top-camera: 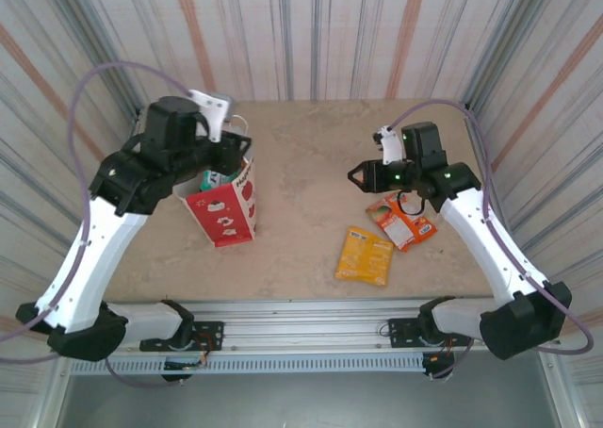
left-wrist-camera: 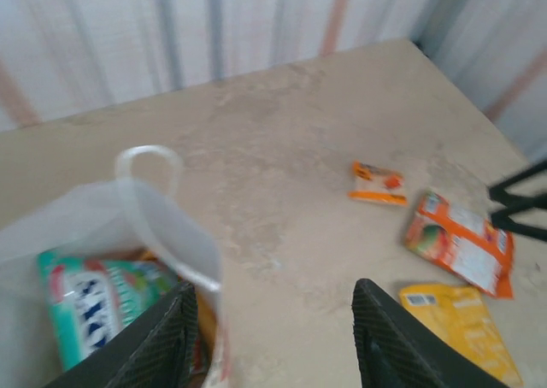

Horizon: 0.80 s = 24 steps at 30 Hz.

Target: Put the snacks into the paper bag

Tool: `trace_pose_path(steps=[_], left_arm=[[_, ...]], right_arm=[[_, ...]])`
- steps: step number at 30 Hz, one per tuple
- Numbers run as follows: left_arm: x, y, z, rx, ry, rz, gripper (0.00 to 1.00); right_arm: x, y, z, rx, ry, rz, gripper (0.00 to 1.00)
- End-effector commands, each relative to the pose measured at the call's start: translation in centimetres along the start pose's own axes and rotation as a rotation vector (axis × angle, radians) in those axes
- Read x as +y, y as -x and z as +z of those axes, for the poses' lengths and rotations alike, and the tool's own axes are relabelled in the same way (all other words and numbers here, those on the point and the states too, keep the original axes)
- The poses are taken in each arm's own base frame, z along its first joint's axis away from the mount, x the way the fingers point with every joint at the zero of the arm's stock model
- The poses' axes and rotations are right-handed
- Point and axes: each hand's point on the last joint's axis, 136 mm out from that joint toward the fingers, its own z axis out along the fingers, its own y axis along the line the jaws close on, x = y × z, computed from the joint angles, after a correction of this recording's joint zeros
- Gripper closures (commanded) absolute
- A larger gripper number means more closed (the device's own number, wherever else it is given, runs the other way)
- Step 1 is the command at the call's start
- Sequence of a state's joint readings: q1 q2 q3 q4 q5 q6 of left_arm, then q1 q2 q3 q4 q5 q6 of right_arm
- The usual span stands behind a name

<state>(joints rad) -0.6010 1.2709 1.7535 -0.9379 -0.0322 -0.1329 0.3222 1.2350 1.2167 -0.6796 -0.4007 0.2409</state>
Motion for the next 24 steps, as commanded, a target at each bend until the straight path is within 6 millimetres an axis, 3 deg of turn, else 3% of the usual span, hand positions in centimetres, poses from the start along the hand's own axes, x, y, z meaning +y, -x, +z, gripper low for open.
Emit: trace_pose_path(steps=[1,8,14,19,24], left_arm=[[-4.4,-0.3,2.0,0.045,-0.132,0.143,0.48],[-13.1,-4.6,7.7,0.243,-0.338,0.131,0.48],[-17.9,-10.8,12.1,0.435,-0.468,-0.142,0.49],[-20.4,-16.1,14.6,0.559,-0.49,-0.183,0.5],[-20.4,-20.0,16.8,0.671,-0.458,-0.195,0.49]], right_arm=[[-2.2,-3.3,-0.4,0.154,-0.058,0.21,0.39],[-5.7,-10.1,-1.8,0.299,-0.151,0.461,0.4],[-6.7,-16.4,-3.8,0.327,-0.254,0.6,0.4],[-6.5,-19.6,-3.4,0.308,-0.232,0.709,0.41],[-7.6,-21.3,-1.9,0.323,-0.244,0.755,0.41]])
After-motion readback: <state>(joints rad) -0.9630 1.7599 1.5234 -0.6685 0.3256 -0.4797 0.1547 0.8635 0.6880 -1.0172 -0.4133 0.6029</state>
